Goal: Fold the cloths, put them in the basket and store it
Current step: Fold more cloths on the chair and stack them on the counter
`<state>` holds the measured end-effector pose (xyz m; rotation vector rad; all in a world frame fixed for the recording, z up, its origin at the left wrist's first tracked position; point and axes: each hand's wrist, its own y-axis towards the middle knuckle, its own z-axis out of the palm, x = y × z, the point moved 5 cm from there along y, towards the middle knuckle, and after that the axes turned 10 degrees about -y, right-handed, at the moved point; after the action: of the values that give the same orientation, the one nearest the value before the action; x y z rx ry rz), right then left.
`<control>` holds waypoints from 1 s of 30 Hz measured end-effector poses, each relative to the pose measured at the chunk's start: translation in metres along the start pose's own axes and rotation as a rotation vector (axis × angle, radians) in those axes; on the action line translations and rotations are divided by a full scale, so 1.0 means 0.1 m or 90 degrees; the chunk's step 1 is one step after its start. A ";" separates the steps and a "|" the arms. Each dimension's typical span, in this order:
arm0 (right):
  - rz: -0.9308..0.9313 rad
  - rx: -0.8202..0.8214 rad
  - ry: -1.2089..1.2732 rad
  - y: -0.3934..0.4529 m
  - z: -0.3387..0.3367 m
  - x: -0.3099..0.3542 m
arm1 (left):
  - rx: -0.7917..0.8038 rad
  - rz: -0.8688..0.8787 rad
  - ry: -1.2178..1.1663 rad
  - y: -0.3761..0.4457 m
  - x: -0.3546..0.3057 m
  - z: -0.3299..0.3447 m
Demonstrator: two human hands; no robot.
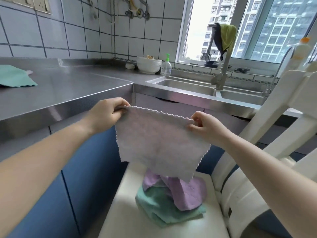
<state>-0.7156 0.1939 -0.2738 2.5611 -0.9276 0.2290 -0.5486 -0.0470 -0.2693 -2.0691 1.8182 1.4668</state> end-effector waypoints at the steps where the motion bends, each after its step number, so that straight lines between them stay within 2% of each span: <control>1: -0.015 0.000 0.008 -0.13 0.05 0.03 | 0.009 -0.005 -0.008 -0.16 0.02 0.00; 4: -0.041 0.041 0.005 -0.54 0.26 0.10 | 0.049 -0.039 -0.038 -0.67 0.07 0.05; 9: -0.046 0.223 0.083 -1.36 0.93 0.09 | 0.147 -0.139 -0.073 -1.70 0.35 0.34; 13: 0.039 0.383 0.163 -2.06 1.73 -0.08 | 0.235 -0.276 -0.103 -2.51 0.63 0.75; 16: 0.098 0.441 0.224 -2.39 2.07 -0.16 | 0.262 -0.333 -0.106 -2.89 0.76 0.99; 20: 0.142 0.461 0.240 -2.54 2.16 -0.21 | 0.275 -0.381 -0.094 -3.13 0.84 1.15; 26: 0.170 0.625 0.267 -2.77 2.18 -0.23 | 0.321 -0.433 -0.080 -3.32 0.93 1.23; 30: 0.231 0.581 0.338 -2.64 2.14 -0.37 | 0.233 -0.461 -0.112 -3.22 0.93 1.21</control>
<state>-0.5712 0.3079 -0.5617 2.7553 -1.2361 1.6776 -0.3823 0.0531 -0.5678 -2.0002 0.9945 0.9864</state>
